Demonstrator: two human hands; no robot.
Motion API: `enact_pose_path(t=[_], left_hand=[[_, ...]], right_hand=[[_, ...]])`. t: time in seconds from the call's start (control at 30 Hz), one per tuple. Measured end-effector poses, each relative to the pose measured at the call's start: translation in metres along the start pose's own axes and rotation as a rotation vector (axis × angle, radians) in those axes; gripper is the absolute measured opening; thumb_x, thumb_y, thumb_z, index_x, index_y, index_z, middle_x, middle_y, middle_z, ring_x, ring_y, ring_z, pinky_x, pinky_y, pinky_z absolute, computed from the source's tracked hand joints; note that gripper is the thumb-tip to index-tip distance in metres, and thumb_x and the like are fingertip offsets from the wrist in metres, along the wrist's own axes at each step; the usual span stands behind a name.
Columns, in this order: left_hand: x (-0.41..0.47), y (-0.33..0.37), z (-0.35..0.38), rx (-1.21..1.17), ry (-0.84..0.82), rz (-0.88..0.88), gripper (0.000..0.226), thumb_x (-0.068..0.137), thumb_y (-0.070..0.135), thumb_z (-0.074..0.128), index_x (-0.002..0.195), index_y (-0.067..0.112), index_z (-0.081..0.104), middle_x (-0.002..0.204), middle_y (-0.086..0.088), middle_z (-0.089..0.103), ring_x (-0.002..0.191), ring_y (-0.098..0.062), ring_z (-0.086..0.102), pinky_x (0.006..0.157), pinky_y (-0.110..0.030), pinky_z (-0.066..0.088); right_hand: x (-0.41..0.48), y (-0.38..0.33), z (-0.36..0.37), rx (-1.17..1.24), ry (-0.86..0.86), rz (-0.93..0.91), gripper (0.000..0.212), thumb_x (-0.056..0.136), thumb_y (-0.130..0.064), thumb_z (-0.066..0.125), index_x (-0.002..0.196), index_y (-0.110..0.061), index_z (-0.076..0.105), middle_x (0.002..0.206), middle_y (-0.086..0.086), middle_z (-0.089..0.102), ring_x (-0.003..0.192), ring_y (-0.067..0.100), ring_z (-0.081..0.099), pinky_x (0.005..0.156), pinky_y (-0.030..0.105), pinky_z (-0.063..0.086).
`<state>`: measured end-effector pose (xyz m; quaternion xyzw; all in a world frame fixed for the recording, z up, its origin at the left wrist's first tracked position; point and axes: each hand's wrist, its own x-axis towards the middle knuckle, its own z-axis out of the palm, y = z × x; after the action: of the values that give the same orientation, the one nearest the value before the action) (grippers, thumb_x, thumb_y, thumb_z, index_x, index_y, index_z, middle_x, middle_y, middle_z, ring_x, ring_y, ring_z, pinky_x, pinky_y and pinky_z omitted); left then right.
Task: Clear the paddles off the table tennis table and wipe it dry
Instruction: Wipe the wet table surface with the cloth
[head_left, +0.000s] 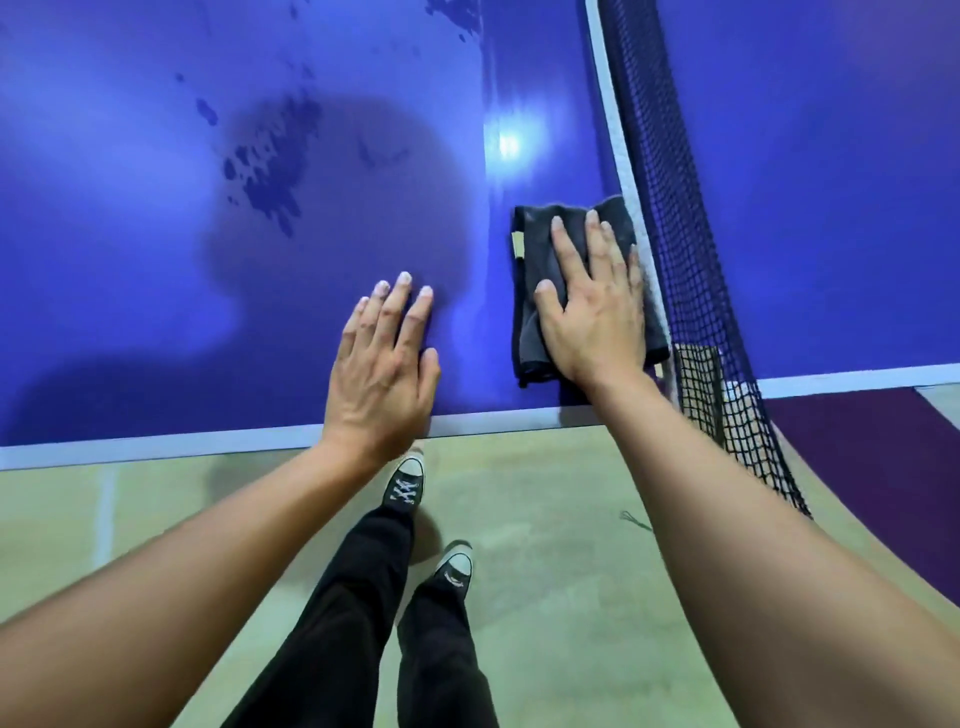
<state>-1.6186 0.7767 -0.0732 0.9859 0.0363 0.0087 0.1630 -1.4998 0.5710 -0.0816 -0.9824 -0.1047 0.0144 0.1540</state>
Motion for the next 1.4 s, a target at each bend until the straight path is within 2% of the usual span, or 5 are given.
enact_pose_path(t=[0.33, 0.47, 0.73, 1.0, 1.4], left_hand=[[-0.048, 0.001, 0.005, 0.066, -0.067, -0.025, 0.063, 0.100, 0.031, 0.029, 0.159, 0.011, 0.022, 0.168, -0.010, 0.013, 0.156, -0.027, 0.009, 0.126, -0.047, 0.014], [-0.043, -0.006, -0.005, -0.029, -0.038, -0.005, 0.059, 0.097, 0.026, 0.036, 0.154, 0.011, 0.036, 0.163, -0.009, 0.031, 0.151, -0.026, 0.027, 0.123, -0.045, 0.024], [0.002, -0.039, -0.022, -0.063, 0.088, 0.019, 0.049, 0.096, 0.022, 0.044, 0.140, 0.005, 0.055, 0.148, -0.015, 0.051, 0.138, -0.032, 0.048, 0.113, -0.046, 0.039], [0.133, -0.080, -0.045, -0.049, 0.066, -0.022, 0.048, 0.096, 0.022, 0.046, 0.140, 0.005, 0.054, 0.150, -0.015, 0.048, 0.141, -0.035, 0.043, 0.117, -0.047, 0.033], [0.407, -0.162, -0.061, 0.065, 0.044, 0.056, 0.054, 0.100, 0.019, 0.044, 0.151, 0.005, 0.039, 0.158, -0.019, 0.035, 0.149, -0.038, 0.028, 0.123, -0.046, 0.019]], right_hand=[[-0.096, -0.037, 0.018, -0.075, 0.082, 0.107, 0.067, 0.098, -0.043, 0.037, 0.162, -0.027, 0.025, 0.169, 0.010, 0.018, 0.156, 0.025, 0.017, 0.126, 0.054, 0.008], [-0.083, -0.063, 0.026, -0.132, 0.045, -0.049, 0.066, 0.098, -0.046, 0.037, 0.161, -0.030, 0.026, 0.169, 0.006, 0.022, 0.156, 0.021, 0.018, 0.127, 0.054, 0.007], [-0.064, -0.069, 0.031, -0.142, 0.052, -0.051, 0.066, 0.098, -0.048, 0.038, 0.161, -0.031, 0.027, 0.168, 0.005, 0.023, 0.157, 0.018, 0.015, 0.125, 0.056, 0.013], [0.086, -0.102, 0.041, -0.128, 0.029, 0.002, 0.065, 0.100, -0.051, 0.026, 0.162, -0.034, 0.018, 0.171, 0.003, 0.014, 0.158, 0.016, 0.008, 0.127, 0.052, 0.002], [0.363, -0.133, 0.053, -0.122, 0.026, 0.077, 0.066, 0.100, -0.059, 0.023, 0.162, -0.038, 0.014, 0.172, 0.001, 0.007, 0.158, 0.014, 0.004, 0.127, 0.048, -0.007]])
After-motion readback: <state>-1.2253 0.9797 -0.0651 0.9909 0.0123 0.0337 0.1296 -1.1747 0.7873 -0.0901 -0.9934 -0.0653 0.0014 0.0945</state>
